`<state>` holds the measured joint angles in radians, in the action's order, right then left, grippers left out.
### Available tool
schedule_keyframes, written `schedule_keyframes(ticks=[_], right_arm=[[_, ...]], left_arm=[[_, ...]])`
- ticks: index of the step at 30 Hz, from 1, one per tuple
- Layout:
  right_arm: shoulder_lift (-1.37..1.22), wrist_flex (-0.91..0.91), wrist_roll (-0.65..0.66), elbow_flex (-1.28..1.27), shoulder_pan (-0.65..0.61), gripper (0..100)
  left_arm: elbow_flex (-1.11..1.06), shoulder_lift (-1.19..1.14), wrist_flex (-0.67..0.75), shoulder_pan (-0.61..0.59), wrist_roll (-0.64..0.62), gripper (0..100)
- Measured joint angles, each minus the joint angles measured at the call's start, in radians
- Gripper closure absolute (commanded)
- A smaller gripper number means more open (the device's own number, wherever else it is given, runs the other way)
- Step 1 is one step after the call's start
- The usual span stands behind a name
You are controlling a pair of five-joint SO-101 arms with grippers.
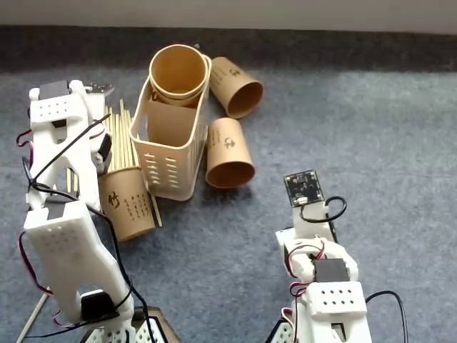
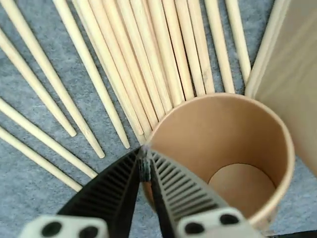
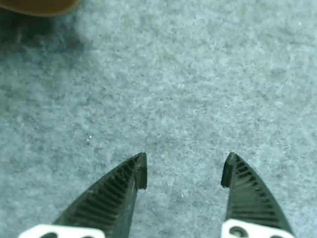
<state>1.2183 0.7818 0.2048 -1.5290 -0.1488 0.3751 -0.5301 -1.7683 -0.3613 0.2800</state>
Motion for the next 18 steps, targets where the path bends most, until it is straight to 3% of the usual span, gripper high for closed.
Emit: schedule_keyframes(ticks=[7, 13, 18], right_arm=[[0.0, 0.0, 0.025, -0.003, 0.0, 75.2], [0.0, -0.066, 0.031, -0.051, 0.0, 75.2], [0.0, -0.072, 0.031, -0.052, 0.0, 75.2]], left_arm=[[-0.005, 0.0, 0.0, 0.0, 0.109, 97], [-0.006, 0.0, 0.0, -0.078, 0.015, 77], [-0.149, 0.002, 0.0, -0.106, 0.009, 77]])
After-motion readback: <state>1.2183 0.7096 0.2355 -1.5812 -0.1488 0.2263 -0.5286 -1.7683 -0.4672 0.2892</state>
